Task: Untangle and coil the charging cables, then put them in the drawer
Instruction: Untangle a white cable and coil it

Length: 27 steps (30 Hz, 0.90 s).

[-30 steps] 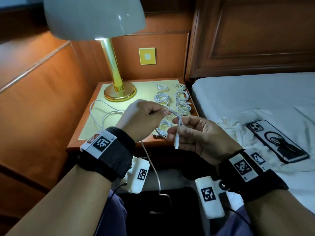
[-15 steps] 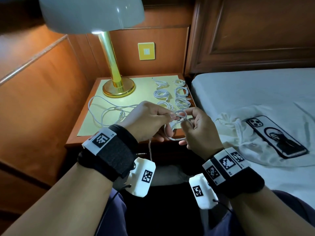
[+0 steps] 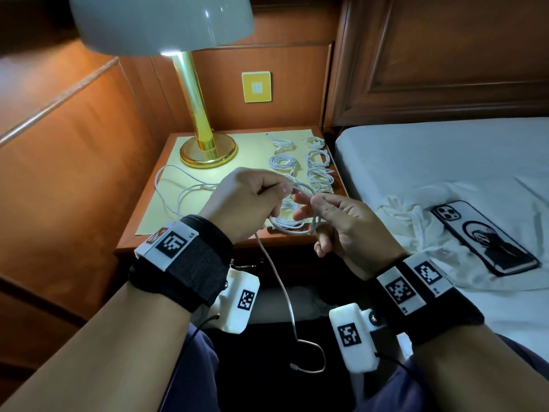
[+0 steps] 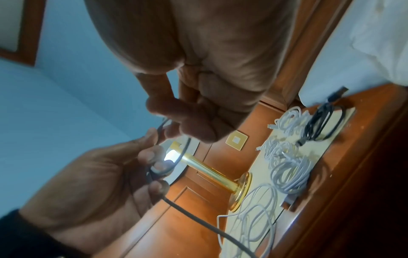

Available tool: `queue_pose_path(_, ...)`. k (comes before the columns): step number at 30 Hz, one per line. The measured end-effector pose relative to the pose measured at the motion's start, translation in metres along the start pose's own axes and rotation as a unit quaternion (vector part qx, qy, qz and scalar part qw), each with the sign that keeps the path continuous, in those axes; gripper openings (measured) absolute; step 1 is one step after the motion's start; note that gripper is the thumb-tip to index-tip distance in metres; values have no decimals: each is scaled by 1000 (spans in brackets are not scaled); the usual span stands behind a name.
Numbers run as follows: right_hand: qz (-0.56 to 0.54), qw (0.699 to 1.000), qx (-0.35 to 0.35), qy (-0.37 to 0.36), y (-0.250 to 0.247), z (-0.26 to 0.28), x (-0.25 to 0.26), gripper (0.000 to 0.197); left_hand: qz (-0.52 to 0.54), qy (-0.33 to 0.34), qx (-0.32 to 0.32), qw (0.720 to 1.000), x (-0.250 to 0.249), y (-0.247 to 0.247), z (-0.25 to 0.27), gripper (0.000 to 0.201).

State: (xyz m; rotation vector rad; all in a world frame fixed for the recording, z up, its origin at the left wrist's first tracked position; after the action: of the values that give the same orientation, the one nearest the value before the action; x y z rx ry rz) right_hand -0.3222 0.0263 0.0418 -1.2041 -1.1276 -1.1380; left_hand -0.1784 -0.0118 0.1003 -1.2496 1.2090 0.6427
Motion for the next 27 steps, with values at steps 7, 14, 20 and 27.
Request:
queue_pose_path(7, 19, 1000, 15, -14, -4, 3, 9, 29, 18, 42, -30, 998, -4, -13, -2, 19)
queue_pose_path(14, -19, 997, 69, -9, 2, 4, 8, 23, 0, 64, -27, 998, -6, -10, -2, 14)
queue_pose_path(20, -187, 982, -19, 4, -46, -4, 9, 15, -5, -5, 24, 1000, 7, -24, -1, 17)
queue_pose_path(27, -170, 985, 8, -14, -37, -1, 12, 19, -90, 79, -197, 973, 3, -85, 3, 15)
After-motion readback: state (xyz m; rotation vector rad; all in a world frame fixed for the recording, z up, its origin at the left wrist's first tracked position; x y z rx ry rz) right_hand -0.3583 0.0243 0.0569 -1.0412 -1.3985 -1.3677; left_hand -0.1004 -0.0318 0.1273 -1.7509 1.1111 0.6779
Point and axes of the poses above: each hand's wrist, its own z-axis away from the middle knuckle, its own y-axis out of the palm, x = y × z, the point moved 9 cm from there along -z, towards the middle knuckle, and after that the axes turned 12 degrees about z, right-handed, at the moved point
